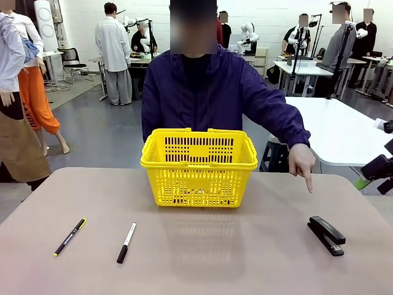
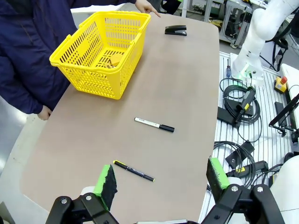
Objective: Place the items the person wants into the basket.
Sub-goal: Pick up the item the person points to and place it in the Market Basket.
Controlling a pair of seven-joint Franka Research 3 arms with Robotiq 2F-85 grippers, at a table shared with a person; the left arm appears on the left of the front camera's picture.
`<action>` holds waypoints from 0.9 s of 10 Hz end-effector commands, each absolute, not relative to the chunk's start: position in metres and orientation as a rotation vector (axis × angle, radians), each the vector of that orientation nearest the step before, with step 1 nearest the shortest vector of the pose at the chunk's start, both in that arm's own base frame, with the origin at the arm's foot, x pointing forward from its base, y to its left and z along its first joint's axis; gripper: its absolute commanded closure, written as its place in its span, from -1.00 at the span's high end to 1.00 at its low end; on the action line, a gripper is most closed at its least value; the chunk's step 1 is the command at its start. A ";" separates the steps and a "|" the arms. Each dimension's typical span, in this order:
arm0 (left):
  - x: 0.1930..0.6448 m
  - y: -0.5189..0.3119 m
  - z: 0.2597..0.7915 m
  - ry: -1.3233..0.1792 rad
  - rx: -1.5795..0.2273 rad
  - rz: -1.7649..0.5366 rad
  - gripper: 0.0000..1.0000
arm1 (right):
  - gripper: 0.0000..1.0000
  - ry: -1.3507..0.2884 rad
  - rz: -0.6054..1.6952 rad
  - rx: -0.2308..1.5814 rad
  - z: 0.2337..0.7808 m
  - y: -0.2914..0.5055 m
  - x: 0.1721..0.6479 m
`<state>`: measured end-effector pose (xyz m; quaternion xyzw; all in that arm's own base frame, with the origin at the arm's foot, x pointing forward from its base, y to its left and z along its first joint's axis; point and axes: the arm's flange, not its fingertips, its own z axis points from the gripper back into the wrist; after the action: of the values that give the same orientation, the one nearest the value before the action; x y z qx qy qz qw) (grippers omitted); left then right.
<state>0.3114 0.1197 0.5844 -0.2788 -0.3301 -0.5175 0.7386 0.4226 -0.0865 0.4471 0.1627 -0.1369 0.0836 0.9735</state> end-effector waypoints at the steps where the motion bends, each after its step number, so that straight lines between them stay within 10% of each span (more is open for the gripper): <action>1: 0.312 0.121 0.586 -0.741 -0.624 -1.142 1.00 | 1.00 -0.274 0.098 0.211 0.426 -0.061 0.428; 9: 0.312 0.121 0.586 -0.741 -0.624 -1.142 1.00 | 1.00 -0.036 0.143 0.143 0.380 -0.008 0.448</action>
<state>0.3114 0.1196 0.5845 -0.2787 -0.3301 -0.5176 0.7385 0.4387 -0.0090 0.3709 0.0756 -0.0228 0.0804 0.9936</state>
